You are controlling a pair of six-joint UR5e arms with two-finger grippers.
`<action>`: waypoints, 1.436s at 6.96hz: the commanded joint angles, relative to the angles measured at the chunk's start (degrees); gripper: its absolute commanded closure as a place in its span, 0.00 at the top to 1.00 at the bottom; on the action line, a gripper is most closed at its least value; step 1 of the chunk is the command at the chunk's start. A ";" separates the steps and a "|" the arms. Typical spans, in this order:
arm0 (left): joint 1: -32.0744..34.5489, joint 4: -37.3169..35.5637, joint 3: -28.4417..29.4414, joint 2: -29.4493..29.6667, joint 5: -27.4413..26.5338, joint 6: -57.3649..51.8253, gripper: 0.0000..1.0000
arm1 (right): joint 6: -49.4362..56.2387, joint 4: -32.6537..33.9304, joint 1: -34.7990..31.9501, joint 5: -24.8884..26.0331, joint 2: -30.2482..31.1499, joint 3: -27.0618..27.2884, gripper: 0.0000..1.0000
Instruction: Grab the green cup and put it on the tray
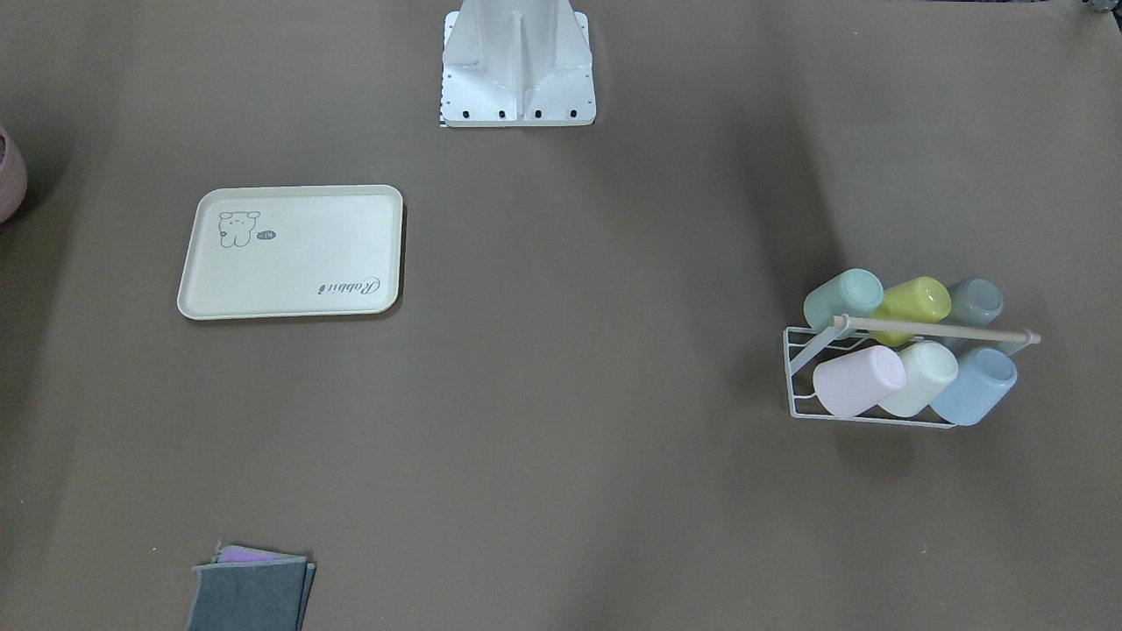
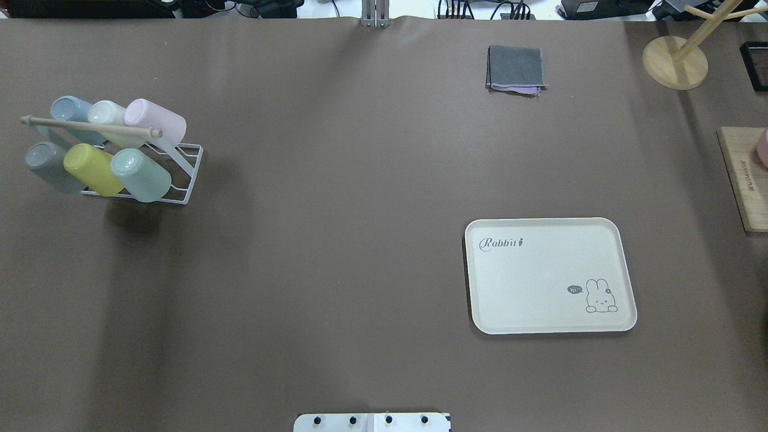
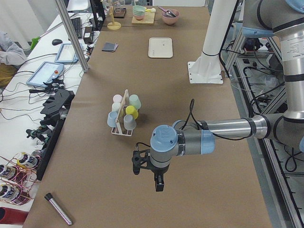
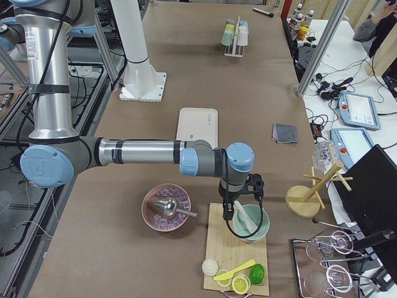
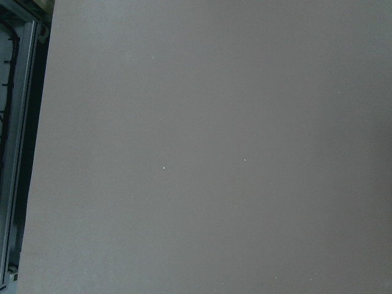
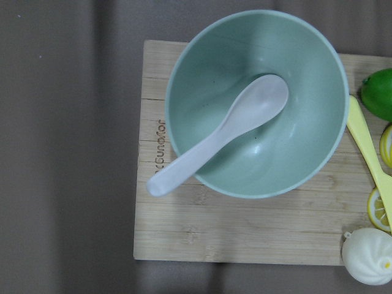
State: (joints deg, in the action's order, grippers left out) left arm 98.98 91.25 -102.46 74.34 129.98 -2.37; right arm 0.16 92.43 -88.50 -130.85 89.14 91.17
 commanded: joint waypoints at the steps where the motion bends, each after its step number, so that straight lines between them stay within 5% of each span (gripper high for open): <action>1: -0.10 -0.01 -0.63 -0.08 0.36 -0.26 0.97 | -0.07 -0.06 -0.09 -0.28 0.42 0.32 1.00; 4: -1.85 1.74 -4.49 -5.87 0.63 -0.79 0.97 | -2.77 -0.06 0.00 -0.46 -0.10 0.41 1.00; 8: -9.82 2.01 -7.65 -4.83 0.01 -9.30 0.97 | -3.58 0.56 0.26 -3.88 -0.81 0.85 1.00; 10: -13.96 3.84 -7.58 -1.41 -0.17 -10.72 0.97 | -14.07 -0.05 1.48 -8.89 0.15 3.11 1.00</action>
State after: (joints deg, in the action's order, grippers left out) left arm 87.65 93.83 -109.88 71.23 129.91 -12.51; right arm -8.04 92.70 -87.91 -137.61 88.72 92.65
